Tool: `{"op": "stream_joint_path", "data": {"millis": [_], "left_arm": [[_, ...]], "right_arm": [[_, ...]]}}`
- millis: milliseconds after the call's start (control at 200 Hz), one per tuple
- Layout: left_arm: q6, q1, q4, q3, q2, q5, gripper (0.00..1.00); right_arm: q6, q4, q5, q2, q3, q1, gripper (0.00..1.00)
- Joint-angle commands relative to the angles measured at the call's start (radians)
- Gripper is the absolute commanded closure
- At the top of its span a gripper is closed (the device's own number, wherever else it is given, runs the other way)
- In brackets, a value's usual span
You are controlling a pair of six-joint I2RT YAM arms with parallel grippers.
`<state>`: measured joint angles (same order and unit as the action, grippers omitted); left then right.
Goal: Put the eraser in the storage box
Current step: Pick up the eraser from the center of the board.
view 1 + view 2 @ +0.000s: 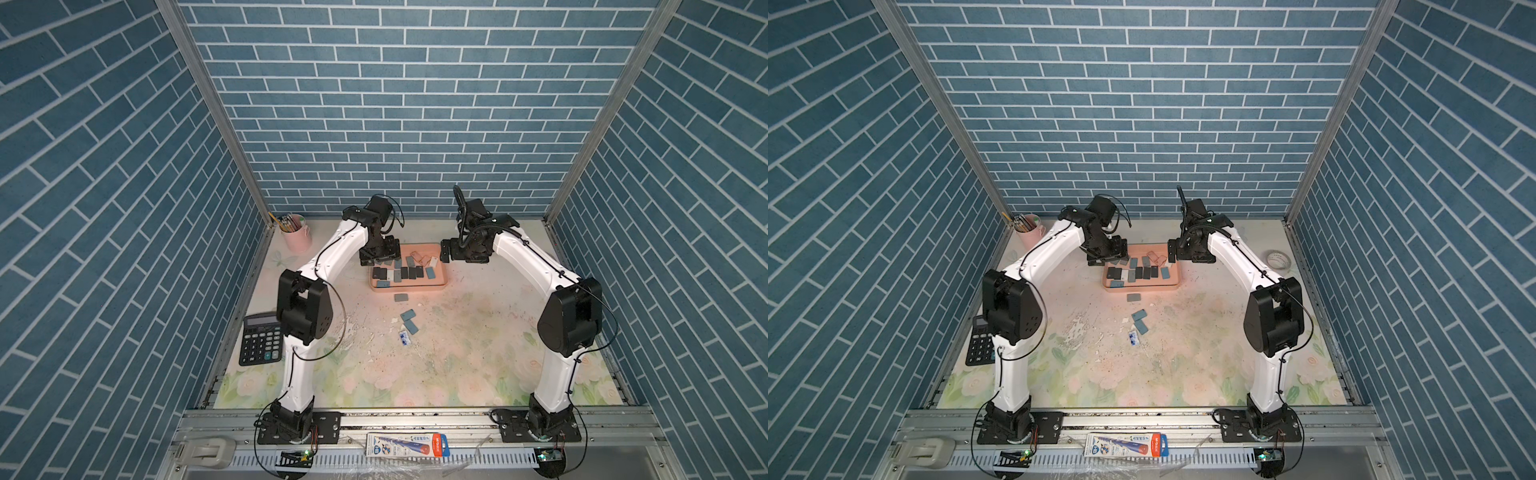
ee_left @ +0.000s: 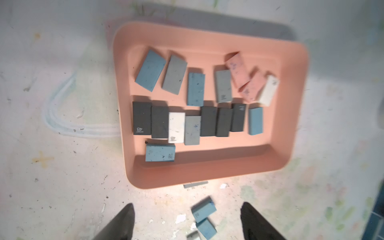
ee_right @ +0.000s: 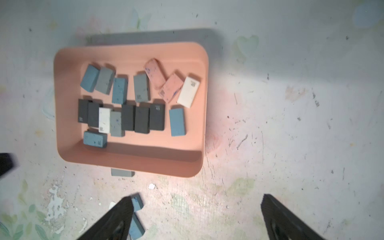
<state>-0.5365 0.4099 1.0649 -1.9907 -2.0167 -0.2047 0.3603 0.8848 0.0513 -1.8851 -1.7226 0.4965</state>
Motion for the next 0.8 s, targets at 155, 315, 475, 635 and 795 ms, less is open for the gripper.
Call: {"op": "stream_joint_path", "data": {"millis": [155, 315, 475, 635, 795], "left_arm": [[-0.159, -0.158, -0.297, 0.442, 0.332, -0.309, 0.0], [-0.201, -0.216, -0.383, 0.566, 0.427, -0.373, 0.0], [-0.243, -0.228, -0.43, 0.656, 0.503, -0.394, 0.0], [-0.253, -0.232, -0.42, 0.724, 0.556, -0.39, 0.0], [-0.281, -0.233, -0.433, 0.757, 0.576, -0.4, 0.0]], "right_arm": [[0.027, -0.047, -0.071, 0.055, 0.184, 0.265, 0.05], [0.07, -0.043, -0.035, -0.053, 0.102, 0.317, 0.07], [0.042, -0.042, -0.027, -0.119, 0.083, 0.376, 0.1], [0.053, -0.028, -0.031, -0.197, 0.064, 0.389, 0.13], [0.048, -0.02, -0.036, -0.253, 0.042, 0.414, 0.16]]}}
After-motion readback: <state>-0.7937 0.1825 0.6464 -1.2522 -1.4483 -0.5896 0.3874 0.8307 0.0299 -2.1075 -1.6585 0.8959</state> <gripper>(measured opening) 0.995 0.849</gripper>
